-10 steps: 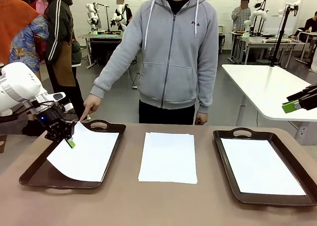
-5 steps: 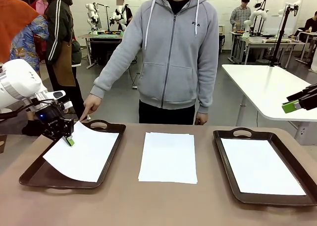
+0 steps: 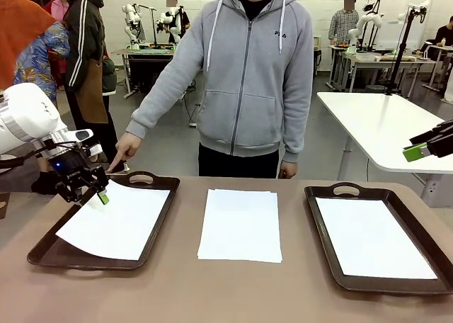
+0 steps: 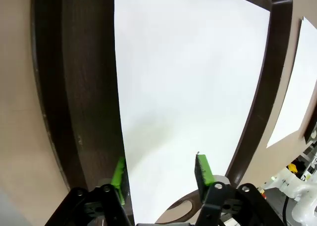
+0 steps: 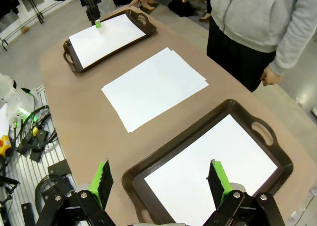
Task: Sort the A4 documents.
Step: Place the A4 Paper in the designated Handle tray.
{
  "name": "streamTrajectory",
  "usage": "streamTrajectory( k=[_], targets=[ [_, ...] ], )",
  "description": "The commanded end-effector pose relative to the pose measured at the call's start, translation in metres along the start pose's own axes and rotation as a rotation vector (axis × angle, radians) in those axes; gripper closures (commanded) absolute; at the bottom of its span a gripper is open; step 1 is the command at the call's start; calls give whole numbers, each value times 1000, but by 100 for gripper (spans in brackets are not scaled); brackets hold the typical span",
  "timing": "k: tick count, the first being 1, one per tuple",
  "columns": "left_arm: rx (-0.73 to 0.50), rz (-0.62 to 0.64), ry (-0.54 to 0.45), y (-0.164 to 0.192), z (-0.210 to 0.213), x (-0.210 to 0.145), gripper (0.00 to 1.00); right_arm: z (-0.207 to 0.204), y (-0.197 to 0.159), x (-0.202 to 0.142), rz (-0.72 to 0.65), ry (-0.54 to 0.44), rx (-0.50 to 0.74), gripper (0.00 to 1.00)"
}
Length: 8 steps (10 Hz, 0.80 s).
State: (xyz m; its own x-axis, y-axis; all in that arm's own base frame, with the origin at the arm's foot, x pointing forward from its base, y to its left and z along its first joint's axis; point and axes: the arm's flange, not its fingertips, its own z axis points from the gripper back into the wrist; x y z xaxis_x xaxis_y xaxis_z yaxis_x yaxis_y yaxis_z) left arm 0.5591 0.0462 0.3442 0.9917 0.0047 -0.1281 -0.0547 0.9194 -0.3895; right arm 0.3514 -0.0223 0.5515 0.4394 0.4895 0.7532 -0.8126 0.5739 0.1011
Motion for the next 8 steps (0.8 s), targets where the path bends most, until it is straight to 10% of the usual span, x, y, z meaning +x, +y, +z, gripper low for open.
streamTrajectory(
  k=[1,7,8],
  targets=[
    [55,33,-12,-1,6,-4,2,-1,0,0,3,-4,3,0],
    [-105,-4,-45,-3,8,-4,0,-1,0,0,3,-4,3,0],
    [31,5,-19,1,7,0,0,-1,0,0,3,-4,3,0]
  ],
)
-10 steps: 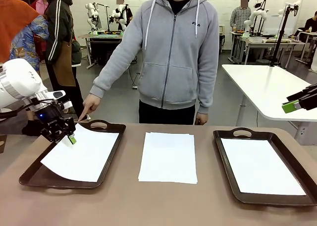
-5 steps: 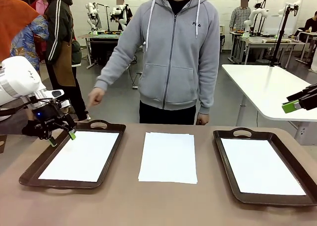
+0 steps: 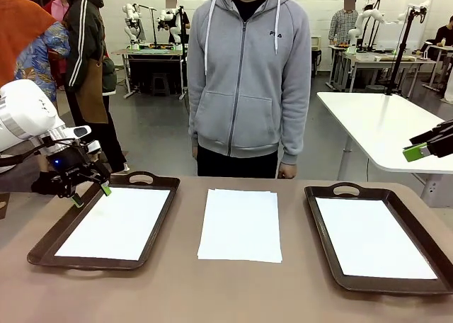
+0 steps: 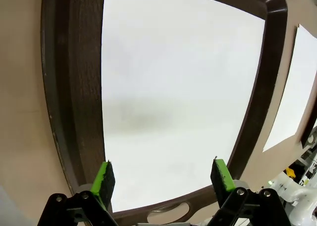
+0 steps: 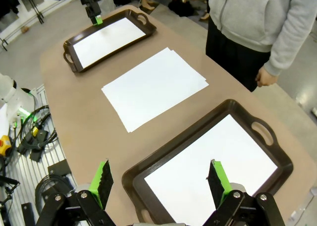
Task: Sort the A4 documents.
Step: Place the A4 Paper in the designated Handle tray, then receive the A4 Paper.
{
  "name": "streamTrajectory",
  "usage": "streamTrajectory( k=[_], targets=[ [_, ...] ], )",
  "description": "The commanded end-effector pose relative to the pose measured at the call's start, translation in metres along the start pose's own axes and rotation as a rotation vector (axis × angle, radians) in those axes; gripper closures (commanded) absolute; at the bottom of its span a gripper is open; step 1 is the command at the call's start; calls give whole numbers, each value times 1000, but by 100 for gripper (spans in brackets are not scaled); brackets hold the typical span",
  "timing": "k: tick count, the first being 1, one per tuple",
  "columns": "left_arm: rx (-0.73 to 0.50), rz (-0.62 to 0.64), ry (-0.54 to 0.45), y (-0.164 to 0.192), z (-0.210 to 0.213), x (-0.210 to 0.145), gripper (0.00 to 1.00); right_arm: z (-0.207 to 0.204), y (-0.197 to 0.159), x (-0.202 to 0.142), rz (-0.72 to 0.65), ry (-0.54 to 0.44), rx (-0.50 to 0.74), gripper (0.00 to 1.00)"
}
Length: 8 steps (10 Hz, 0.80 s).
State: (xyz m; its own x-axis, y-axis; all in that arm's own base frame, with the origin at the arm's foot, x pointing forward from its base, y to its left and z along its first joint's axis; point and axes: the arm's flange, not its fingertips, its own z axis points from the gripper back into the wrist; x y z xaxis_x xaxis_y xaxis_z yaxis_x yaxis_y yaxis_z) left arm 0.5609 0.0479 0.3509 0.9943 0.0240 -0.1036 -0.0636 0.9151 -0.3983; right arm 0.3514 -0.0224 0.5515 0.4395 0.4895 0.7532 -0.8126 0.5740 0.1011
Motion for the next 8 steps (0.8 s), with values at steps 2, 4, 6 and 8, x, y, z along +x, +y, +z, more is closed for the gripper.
streamTrajectory(
  k=[2,4,6,8],
  targets=[
    [42,-3,11,3,0,-1,0,-1,0,0,3,-4,3,0],
    [42,-3,11,3,0,-1,0,-1,0,0,3,-4,3,0],
    [42,-3,11,3,0,-1,0,-1,0,0,3,-4,3,0],
    [42,-3,11,3,0,-1,0,-1,0,0,3,-4,3,0]
  ],
)
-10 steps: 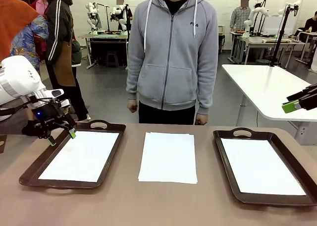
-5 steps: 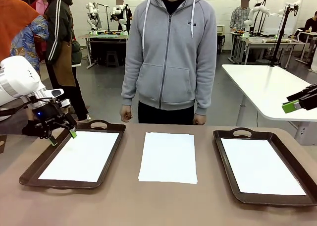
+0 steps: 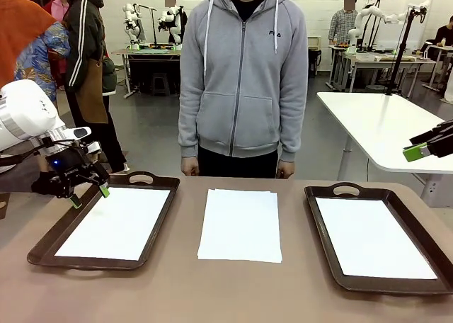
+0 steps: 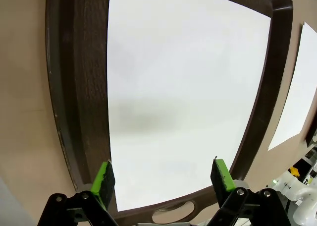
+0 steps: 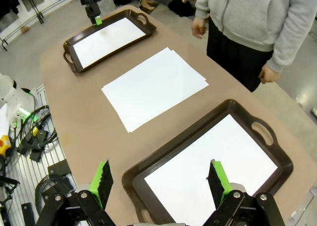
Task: Sort the A4 documents.
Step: Receive the A4 Paper.
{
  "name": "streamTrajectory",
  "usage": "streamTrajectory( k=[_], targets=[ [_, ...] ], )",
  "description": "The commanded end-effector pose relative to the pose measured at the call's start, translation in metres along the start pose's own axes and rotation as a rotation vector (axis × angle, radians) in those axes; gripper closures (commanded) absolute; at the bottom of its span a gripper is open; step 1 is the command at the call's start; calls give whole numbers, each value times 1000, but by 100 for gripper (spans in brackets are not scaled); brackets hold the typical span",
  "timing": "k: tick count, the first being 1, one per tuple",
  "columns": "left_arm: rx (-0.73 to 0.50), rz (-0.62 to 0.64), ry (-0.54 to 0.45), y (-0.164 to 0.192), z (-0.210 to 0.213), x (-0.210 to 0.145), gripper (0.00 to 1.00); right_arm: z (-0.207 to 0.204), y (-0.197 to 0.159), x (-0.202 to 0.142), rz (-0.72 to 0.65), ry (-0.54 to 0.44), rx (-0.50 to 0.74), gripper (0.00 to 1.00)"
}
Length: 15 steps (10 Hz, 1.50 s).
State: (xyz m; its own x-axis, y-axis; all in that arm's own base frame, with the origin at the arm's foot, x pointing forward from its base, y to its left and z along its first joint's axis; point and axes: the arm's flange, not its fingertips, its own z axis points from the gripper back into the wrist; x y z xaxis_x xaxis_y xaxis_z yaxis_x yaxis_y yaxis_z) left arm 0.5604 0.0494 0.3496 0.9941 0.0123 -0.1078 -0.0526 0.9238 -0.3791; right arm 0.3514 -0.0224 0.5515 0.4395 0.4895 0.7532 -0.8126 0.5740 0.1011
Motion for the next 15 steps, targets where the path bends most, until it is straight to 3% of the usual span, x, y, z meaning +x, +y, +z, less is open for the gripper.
streamTrajectory(
  k=[1,7,8,10,12,15],
  targets=[
    [20,6,2,1,1,0,0,-1,0,0,3,-4,3,0],
    [0,0,0,0,0,0,0,-1,0,0,3,-4,3,0],
    [96,-55,-106,-33,16,-9,0,-1,0,0,3,-4,3,0],
    [150,-224,-296,-74,66,-39,0,-1,0,0,3,-4,3,0],
    [61,-368,-409,-82,111,-70,0,-1,0,0,3,-4,3,0],
    [-227,-554,-582,-76,170,-117,0,-1,0,0,3,-4,3,0]
  ],
)
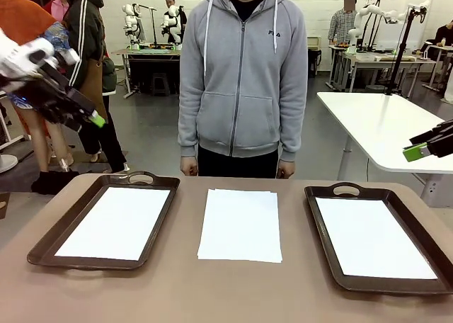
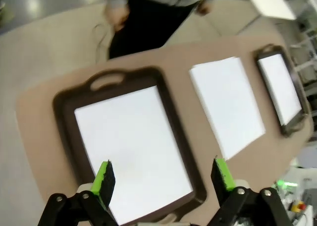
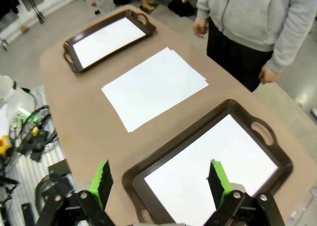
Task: Sort the A4 documents.
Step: Receive the A4 Paper.
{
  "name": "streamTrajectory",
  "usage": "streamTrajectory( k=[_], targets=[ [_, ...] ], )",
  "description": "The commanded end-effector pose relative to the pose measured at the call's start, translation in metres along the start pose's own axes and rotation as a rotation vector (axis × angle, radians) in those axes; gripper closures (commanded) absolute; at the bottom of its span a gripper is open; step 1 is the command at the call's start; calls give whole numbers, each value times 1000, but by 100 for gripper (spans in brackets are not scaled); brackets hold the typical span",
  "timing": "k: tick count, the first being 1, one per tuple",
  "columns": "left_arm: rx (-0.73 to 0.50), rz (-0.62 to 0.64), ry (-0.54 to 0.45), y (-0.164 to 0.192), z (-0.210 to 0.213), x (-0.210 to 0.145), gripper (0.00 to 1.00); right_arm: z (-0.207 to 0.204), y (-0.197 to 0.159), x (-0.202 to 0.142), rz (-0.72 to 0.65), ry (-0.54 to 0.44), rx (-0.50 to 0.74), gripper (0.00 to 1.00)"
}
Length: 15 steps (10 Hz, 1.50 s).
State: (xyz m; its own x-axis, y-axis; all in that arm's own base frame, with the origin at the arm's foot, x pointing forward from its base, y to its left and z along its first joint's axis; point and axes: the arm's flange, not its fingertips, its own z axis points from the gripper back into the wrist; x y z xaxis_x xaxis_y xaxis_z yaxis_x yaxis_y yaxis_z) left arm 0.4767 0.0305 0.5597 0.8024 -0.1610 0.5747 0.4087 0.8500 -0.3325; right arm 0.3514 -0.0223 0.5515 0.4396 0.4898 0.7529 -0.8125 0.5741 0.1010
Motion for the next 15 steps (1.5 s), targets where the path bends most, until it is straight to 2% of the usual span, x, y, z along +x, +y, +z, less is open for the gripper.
streamTrajectory(
  k=[1,2,4,6,8,9,11,12,13,15],
  targets=[
    [-264,-107,-87,9,21,-21,0,-1,0,0,3,-4,3,0],
    [-317,-191,-135,9,32,-21,0,-1,0,0,3,-4,3,0],
    [-334,-185,-102,16,22,-11,0,-1,0,0,3,-4,3,0],
    [-121,-277,-122,-17,22,-20,0,-1,0,0,3,-4,3,0],
    [-91,-373,-156,-35,38,-29,0,-1,0,0,3,-4,3,0],
    [-104,-435,-131,-42,49,-36,0,-1,0,0,3,-4,3,0],
    [-54,-492,-82,-42,59,-39,0,-1,0,0,3,-4,3,0],
    [-109,-536,-29,-40,60,-41,0,-1,0,0,3,-4,3,0],
    [-112,-535,3,-36,59,-41,0,-1,0,0,3,-4,3,0],
    [-144,-478,-32,-31,56,-40,0,-1,0,0,3,-4,3,0]
  ],
)
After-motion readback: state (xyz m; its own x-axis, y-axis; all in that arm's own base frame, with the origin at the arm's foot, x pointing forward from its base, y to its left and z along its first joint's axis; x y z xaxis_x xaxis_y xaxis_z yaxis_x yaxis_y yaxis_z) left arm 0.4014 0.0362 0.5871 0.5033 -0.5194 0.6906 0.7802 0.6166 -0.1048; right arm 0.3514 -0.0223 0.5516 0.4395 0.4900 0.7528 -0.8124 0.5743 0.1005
